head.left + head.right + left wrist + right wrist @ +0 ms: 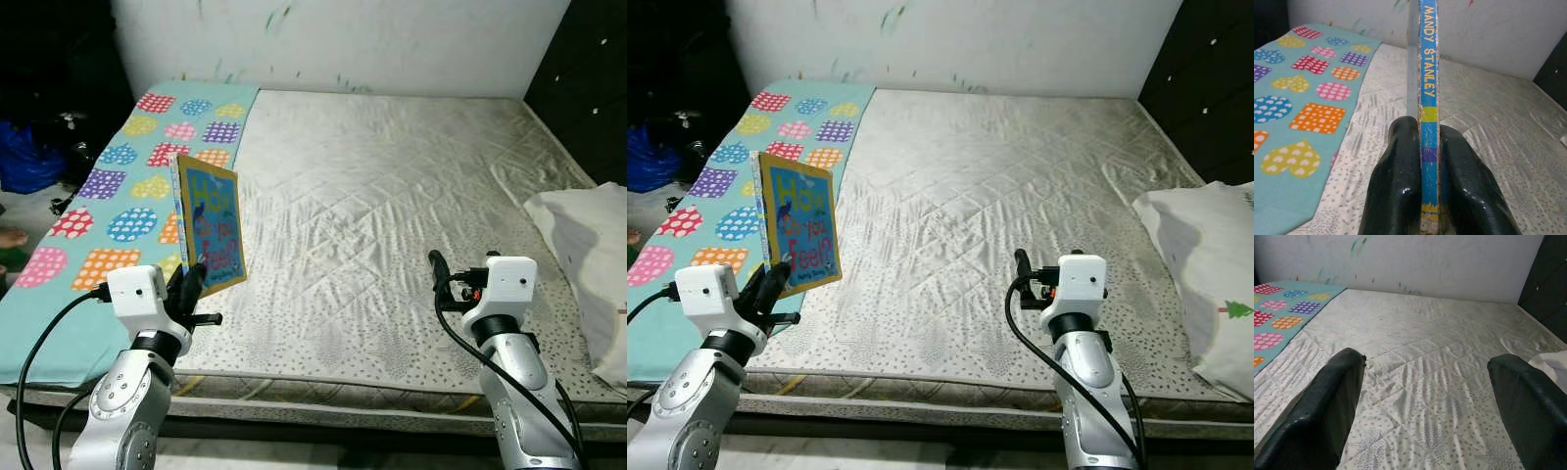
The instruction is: Clean up the room
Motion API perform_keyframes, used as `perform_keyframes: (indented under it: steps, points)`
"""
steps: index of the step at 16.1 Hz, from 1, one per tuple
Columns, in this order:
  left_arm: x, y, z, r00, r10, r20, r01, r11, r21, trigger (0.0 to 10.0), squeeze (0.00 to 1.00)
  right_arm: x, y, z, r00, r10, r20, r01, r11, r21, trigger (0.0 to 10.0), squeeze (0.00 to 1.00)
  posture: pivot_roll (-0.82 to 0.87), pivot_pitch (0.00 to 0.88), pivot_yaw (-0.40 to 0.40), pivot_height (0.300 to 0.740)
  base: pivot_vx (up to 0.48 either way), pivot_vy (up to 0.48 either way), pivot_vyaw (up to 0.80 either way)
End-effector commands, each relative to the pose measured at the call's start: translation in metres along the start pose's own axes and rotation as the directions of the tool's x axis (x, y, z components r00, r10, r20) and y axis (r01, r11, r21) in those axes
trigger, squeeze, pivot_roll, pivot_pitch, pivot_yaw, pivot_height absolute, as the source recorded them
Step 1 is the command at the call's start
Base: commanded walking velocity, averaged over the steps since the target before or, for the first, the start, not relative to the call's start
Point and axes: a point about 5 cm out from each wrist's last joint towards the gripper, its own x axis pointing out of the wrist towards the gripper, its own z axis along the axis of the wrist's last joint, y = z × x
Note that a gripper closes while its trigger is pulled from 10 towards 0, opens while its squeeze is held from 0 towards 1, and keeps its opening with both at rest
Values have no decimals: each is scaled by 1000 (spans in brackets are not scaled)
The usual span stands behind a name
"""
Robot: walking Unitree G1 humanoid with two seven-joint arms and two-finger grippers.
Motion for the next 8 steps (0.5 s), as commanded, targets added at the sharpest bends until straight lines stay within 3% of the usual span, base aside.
perform_keyframes:
  steps: [1, 8]
  points:
    - [0, -2, 8, 999, -15, 45, 15, 1000, 12, 10000, 0, 0, -2, 3, 1000, -4, 10, 4, 1000, -16, 10000, 0, -4, 24, 3, 740, 0, -244, 0]
    - [2, -2, 8, 999, -10, 52, 10, 1000, 1, 10000, 0, 3, 0, 5, 1000, -12, 18, 12, 1000, -24, 10000, 0, -5, 17, -3, 740, 0, 0, 0]
